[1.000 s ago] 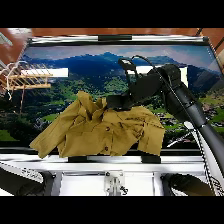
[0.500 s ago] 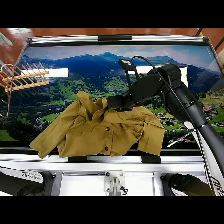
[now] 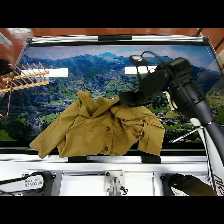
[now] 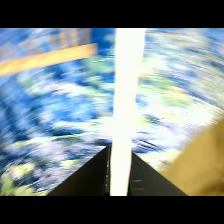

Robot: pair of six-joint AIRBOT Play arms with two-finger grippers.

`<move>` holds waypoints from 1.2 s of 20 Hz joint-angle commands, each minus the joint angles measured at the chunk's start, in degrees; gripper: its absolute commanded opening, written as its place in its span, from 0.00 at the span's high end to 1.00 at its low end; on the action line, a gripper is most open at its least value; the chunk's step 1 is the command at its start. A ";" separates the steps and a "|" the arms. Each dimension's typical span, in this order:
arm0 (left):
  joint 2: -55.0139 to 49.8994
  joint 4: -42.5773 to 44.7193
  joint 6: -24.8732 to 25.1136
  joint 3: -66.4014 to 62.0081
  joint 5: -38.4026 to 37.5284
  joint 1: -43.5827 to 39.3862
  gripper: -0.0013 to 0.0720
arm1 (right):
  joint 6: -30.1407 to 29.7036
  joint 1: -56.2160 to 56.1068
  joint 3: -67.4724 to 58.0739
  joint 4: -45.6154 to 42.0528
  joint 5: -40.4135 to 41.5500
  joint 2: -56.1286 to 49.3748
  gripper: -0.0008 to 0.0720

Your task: Fold the shirts.

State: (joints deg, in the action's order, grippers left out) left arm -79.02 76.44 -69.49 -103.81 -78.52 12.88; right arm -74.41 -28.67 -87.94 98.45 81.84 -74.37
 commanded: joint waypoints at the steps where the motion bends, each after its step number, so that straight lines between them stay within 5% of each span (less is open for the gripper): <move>1: 6.93 8.87 -0.83 0.20 -5.62 -16.50 0.92 | -1.70 5.31 -4.09 -0.85 1.42 0.07 0.87; 6: 18.36 20.44 -8.07 12.96 -7.34 -35.47 0.92 | -4.55 13.03 -8.07 -0.90 2.05 0.07 0.87; 16: 40.79 28.85 -7.41 42.36 -16.90 -63.45 0.92 | -12.17 18.32 -8.07 -0.87 1.16 -0.04 0.87; 24: 38.86 29.88 -11.37 46.36 -5.99 -66.73 0.92 | -13.55 18.32 -8.07 -0.48 1.36 -0.04 0.87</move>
State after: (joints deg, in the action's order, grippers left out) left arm -39.59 105.75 -79.81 -58.54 -89.10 -52.97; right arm -87.44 -10.39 -95.94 97.80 83.15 -74.37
